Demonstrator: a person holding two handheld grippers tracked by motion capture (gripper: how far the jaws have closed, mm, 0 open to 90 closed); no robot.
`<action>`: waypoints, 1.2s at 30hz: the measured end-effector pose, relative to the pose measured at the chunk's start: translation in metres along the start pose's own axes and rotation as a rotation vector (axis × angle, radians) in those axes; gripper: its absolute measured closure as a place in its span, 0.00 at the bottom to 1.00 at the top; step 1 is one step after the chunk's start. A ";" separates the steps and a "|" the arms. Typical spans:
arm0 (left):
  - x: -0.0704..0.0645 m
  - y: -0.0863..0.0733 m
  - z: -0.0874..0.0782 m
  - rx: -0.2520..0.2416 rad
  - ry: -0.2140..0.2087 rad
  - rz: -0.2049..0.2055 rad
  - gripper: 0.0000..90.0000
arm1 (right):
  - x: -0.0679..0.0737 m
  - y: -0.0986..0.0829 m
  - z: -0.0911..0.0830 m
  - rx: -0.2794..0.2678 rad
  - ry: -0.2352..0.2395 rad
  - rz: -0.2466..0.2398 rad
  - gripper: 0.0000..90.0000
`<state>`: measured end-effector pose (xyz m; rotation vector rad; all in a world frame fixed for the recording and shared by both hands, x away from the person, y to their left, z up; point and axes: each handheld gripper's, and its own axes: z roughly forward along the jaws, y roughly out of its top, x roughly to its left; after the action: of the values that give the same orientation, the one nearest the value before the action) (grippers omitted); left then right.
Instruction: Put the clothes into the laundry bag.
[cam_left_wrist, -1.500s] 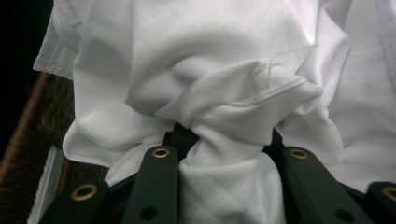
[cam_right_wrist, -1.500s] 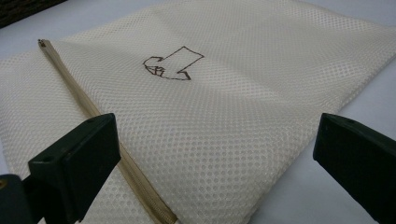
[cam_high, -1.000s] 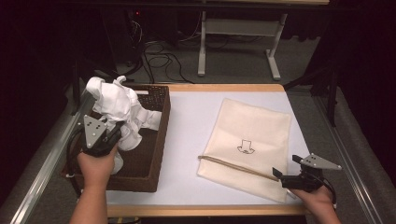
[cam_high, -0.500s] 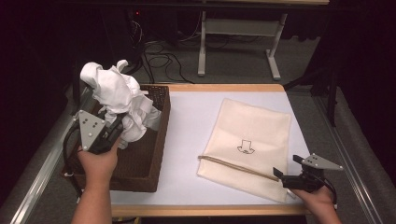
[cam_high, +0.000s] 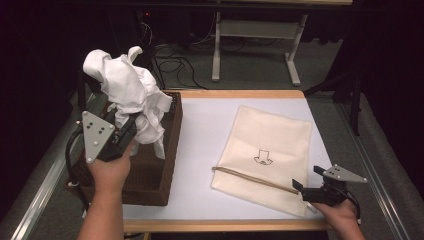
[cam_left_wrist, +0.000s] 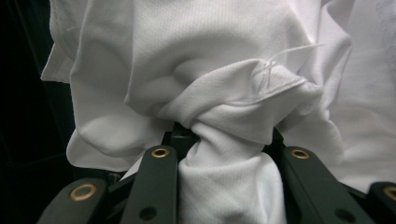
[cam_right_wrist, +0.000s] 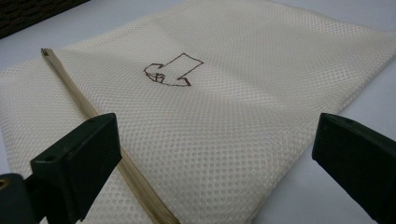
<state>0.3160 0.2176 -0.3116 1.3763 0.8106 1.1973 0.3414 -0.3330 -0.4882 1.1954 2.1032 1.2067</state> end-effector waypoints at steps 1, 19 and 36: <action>-0.003 0.002 0.001 -0.004 -0.006 -0.001 0.76 | 0.000 0.000 0.000 -0.001 0.000 -0.001 0.02; -0.057 0.039 0.019 -0.105 -0.137 0.031 0.76 | -0.001 0.001 -0.003 -0.011 0.001 0.001 0.02; -0.109 0.047 0.042 -0.126 -0.260 0.026 0.76 | -0.002 0.001 -0.004 -0.020 0.001 0.002 0.02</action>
<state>0.3207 0.0947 -0.2853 1.4058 0.5269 1.0439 0.3400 -0.3362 -0.4848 1.1886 2.0863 1.2266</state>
